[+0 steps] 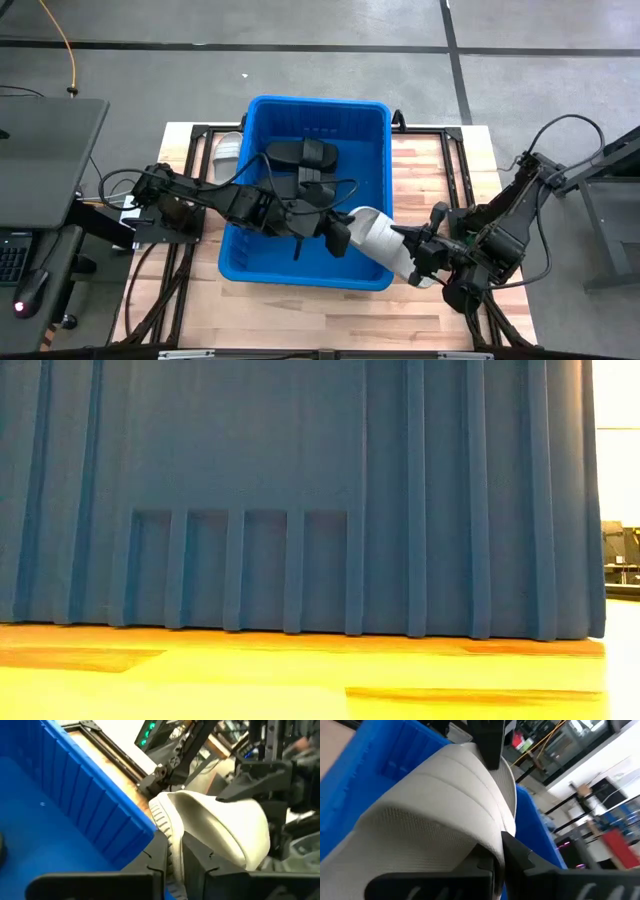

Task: Pick and place slides into bin
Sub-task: Put the right white slipper into the bin

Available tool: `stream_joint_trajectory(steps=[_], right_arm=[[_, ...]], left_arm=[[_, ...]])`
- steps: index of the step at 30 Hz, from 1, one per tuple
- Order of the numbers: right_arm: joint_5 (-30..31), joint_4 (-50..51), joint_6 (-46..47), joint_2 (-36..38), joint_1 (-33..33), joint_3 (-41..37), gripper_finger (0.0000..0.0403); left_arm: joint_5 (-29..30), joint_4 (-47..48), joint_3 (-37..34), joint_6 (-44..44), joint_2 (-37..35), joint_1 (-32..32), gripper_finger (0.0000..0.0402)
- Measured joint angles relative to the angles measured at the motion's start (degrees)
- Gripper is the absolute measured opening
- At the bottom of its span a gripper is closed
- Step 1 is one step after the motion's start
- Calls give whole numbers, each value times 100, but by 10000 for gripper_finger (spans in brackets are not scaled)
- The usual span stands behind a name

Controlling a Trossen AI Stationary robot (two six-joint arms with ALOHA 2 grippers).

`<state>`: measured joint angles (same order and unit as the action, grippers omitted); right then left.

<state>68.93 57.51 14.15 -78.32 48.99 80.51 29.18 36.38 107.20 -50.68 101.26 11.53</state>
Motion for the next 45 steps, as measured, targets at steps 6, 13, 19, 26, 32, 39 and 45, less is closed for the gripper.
stream_joint_trajectory(steps=[6, 13, 19, 26, 32, 39, 45], right_arm=[[-167, 55, 563, 0, -11, 0, 0], [-759, 475, 1463, 235, 15, 6, 5], [-978, 675, 1894, 680, 156, 9, 45], [-1083, 505, 2208, 1483, 378, 9, 104], [-1136, -179, 2201, 2274, 512, 7, 139], [-1676, -1602, 1693, 2873, 167, 8, 172], [-1903, -1902, 1787, 2939, -462, 9, 192]], left_arm=[[-38, 497, 0, 233, 12, 14, 10], [48, 465, 0, 533, -38, 11, 7], [366, -141, -4, 826, -231, 9, 7], [372, -677, 22, 1647, -609, 11, 6], [148, 114, 452, 2540, -858, -45, 6], [-1209, 1144, 985, 2661, -875, -516, 4], [-3076, 1603, 986, 3101, -752, -1119, 4]])
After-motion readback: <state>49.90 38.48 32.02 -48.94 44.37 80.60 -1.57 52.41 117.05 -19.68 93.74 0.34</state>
